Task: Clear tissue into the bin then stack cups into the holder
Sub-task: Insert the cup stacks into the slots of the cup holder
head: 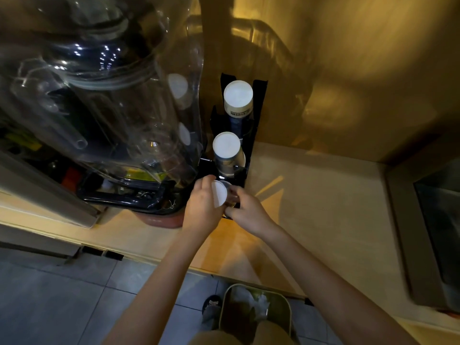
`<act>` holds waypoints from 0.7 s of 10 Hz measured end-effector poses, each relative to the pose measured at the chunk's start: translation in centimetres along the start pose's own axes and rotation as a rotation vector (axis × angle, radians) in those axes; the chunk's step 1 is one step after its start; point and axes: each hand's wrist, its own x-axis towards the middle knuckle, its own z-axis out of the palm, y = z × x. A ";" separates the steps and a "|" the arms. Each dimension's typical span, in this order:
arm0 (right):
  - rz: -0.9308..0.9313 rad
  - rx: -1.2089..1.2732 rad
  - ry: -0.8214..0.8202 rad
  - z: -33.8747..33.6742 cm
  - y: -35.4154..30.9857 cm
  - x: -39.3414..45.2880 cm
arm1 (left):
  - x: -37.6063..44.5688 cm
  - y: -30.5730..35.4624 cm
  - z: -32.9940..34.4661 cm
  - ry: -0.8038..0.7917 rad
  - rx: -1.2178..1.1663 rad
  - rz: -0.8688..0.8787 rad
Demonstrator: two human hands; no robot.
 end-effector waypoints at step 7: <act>-0.444 0.675 0.680 -15.3 -12.5 -9.7 | 3.0 9.9 -6.4 0.033 0.015 0.053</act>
